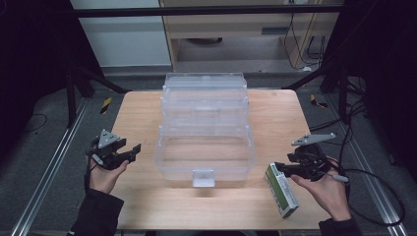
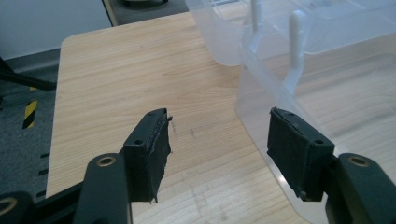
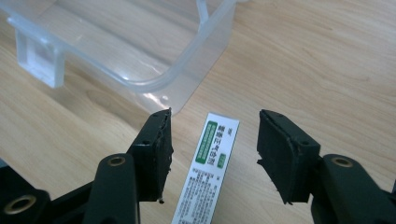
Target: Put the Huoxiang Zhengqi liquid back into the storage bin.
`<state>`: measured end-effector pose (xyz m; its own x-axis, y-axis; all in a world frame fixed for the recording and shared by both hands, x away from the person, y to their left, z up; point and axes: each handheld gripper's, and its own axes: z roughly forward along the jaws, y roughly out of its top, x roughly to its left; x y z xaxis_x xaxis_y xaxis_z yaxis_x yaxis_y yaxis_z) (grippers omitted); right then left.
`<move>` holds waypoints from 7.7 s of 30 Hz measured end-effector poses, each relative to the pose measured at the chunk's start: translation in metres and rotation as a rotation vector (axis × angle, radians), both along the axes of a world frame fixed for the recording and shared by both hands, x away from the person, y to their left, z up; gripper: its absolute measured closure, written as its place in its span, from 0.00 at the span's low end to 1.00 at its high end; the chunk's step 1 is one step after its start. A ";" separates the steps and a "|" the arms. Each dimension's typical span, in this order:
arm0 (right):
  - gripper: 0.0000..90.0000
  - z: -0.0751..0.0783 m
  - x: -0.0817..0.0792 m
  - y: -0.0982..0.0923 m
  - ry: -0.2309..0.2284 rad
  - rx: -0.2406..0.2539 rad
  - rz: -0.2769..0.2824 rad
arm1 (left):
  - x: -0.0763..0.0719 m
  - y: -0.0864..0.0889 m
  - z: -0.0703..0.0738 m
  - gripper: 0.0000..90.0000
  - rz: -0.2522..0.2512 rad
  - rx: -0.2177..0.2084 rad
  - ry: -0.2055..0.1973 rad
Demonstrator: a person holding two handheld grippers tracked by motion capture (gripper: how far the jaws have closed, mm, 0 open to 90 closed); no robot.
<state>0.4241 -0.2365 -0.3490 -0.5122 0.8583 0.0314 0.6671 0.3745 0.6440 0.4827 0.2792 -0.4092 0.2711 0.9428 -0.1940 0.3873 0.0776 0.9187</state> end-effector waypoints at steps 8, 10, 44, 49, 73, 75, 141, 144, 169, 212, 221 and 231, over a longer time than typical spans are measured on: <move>0.54 -0.004 -0.006 0.002 0.073 -0.032 -0.004 | 0.001 0.012 -0.004 0.42 0.041 0.019 0.008; 0.55 -0.006 -0.006 0.004 0.086 -0.040 -0.003 | 0.001 0.015 -0.005 0.42 0.046 0.029 0.012; 0.58 -0.031 -0.003 0.011 0.290 -0.137 -0.017 | 0.004 0.022 -0.015 0.46 0.056 0.091 0.020; 0.59 -0.036 -0.002 0.011 0.308 -0.146 -0.010 | 0.003 0.022 -0.015 0.47 0.060 0.088 0.028; 0.67 -0.044 0.005 0.013 0.370 -0.202 -0.046 | 0.004 0.023 -0.017 0.45 0.059 0.103 0.061; 0.68 -0.044 0.005 0.012 0.371 -0.209 -0.051 | 0.004 0.023 -0.017 0.44 0.055 0.107 0.065; 0.72 0.016 0.016 0.000 0.052 -0.120 -0.065 | 0.003 0.021 -0.019 0.46 0.037 0.117 0.088; 0.72 0.022 0.016 0.002 0.032 -0.115 -0.060 | 0.003 0.021 -0.019 0.46 0.036 0.119 0.090; 0.72 0.061 0.028 0.022 -0.091 -0.060 0.067 | 0.004 0.020 -0.021 0.46 0.027 0.123 0.093; 0.72 0.063 0.071 0.082 -0.110 -0.020 0.468 | 0.005 0.021 -0.024 0.46 0.025 0.129 0.101; 0.72 0.056 0.082 0.088 -0.092 -0.036 0.564 | 0.006 0.021 -0.025 0.46 0.023 0.135 0.108; 0.72 0.049 0.092 0.095 -0.058 -0.068 0.660 | 0.006 0.022 -0.026 0.46 0.020 0.140 0.113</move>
